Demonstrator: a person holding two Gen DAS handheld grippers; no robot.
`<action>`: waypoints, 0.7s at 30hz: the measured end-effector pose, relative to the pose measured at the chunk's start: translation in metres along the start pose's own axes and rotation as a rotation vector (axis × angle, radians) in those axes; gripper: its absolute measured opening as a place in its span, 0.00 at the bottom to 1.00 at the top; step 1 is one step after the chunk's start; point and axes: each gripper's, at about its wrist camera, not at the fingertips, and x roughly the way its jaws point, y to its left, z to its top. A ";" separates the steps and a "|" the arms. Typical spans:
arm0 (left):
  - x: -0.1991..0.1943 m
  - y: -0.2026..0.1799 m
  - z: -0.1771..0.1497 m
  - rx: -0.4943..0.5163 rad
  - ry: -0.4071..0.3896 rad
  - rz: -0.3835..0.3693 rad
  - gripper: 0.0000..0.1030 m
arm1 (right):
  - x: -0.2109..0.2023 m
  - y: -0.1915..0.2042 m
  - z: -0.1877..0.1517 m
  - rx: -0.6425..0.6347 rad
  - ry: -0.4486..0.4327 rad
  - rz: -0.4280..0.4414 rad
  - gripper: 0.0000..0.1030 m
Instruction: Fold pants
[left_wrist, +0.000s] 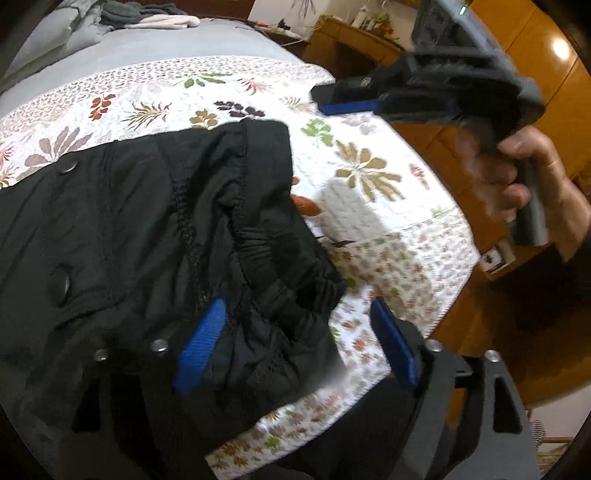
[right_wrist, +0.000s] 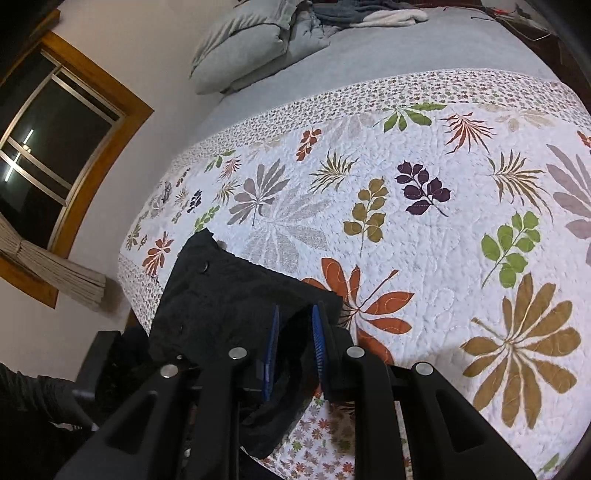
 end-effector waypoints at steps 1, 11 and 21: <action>-0.008 0.001 -0.002 0.002 -0.021 -0.008 0.85 | 0.001 0.001 -0.001 0.006 -0.004 0.005 0.18; -0.071 0.060 -0.025 -0.094 -0.133 0.029 0.87 | 0.052 0.001 -0.012 0.079 0.016 0.069 0.17; -0.083 0.115 -0.040 -0.210 -0.132 0.083 0.88 | 0.015 0.037 -0.066 0.148 -0.148 0.133 0.16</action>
